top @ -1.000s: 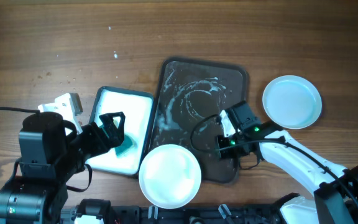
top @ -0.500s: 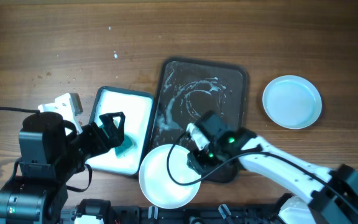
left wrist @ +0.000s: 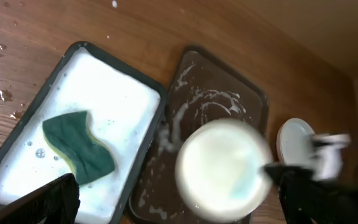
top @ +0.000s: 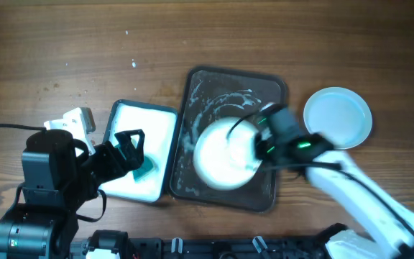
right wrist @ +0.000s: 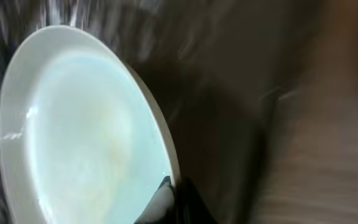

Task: Clean dirty plates on tray and stack at the side

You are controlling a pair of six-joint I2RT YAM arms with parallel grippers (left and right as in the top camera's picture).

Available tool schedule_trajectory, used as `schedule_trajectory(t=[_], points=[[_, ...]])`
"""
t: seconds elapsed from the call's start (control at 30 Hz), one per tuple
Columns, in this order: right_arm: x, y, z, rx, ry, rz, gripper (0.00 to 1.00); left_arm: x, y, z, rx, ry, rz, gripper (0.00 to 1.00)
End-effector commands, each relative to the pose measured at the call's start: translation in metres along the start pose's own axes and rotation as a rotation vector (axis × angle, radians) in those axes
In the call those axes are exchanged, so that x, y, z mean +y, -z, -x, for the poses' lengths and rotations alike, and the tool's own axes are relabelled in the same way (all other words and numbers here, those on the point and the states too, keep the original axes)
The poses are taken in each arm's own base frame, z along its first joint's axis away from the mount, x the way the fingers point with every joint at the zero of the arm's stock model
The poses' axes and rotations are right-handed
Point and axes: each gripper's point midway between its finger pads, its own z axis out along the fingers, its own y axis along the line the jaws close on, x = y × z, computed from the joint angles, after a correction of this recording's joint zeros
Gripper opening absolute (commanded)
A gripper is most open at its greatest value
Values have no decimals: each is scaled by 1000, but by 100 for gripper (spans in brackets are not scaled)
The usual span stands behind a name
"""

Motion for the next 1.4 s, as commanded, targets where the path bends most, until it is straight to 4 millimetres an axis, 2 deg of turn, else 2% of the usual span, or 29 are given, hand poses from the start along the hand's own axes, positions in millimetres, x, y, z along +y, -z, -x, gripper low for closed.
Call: schedule_trajectory(t=[0.0,0.1,0.13,0.17,0.23,0.3,0.37,0.43,0.47,0.5,0.53,0.57,0.63,0.67,0.77,0.8,0.87,0.9,0.93,0.97,1.0,1.07,1.13,1.17,1.23,1.27,1.3,1.33,1.37], points=[[-55,49,64,-217,-247,-11,4,-3,3,3,-11,-8,-11,100],[-108,53,67,-225,-378,-83,4,-3,3,3,-11,-8,-11,100],[-133,53,67,-239,-468,-141,4,-3,3,3,-11,-7,-11,100],[-149,53,69,-253,-532,-165,4,-3,3,3,-11,-8,-11,100],[-190,49,69,-269,-676,-215,4,-3,3,3,-11,-8,-11,100],[-221,41,63,-259,-778,-255,4,-3,3,3,-11,-8,-11,100],[-247,31,53,-231,-853,-287,4,-3,3,3,-11,-8,-11,100],[-260,20,40,-182,-897,-300,4,-3,3,3,-11,-8,-11,100],[-259,12,39,-155,-856,-274,7,-3,3,3,-11,-8,-11,100],[-254,7,39,-130,-787,-241,36,-3,3,3,-11,-8,-11,100],[-247,4,38,-110,-762,-214,55,-3,3,3,-11,-8,-11,100],[-235,5,40,-102,-738,-164,58,-3,3,3,-11,-8,-11,100],[-210,15,49,-111,-692,-58,56,-3,3,3,-11,-8,-11,100],[-192,22,56,-124,-644,16,53,-3,3,3,-11,-8,-11,100],[-107,67,65,-153,-430,289,48,-3,3,3,-11,-8,-11,100],[-75,86,61,-167,-328,375,48,-3,3,3,-11,-8,-11,100],[-24,119,43,-182,-175,477,51,-3,3,3,-11,-8,-11,100],[-3,134,33,-197,-100,514,55,-3,3,3,-11,-8,-11,100],[18,150,22,-218,-23,554,65,-3,3,3,-11,-8,-11,100],[33,163,13,-233,32,589,100,-3,3,3,-11,-8,-11,100],[48,178,2,-243,51,636,100,-3,3,3,-11,-8,-11,100],[65,201,-15,-219,-28,719,100,-3,3,3,-11,-8,-11,100],[72,214,-25,-164,-185,776,100,-3,3,3,-11,-8,-11,100],[73,219,-28,-129,-286,797,100,-3,3,3,-11,-8,-11,100],[67,218,-36,-114,-333,769,100,-3,3,3,-11,-7,-11,100],[65,216,-38,-114,-337,755,97,-3,3,3,-11,-8,-11,100],[63,214,-40,-106,-346,742,81,-3,3,3,-11,-8,-11,100],[60,211,-40,-108,-356,723,76,-3,3,3,-11,-8,-11,100],[54,206,-39,-131,-363,686,96,-3,3,3,-11,-8,-11,100]])
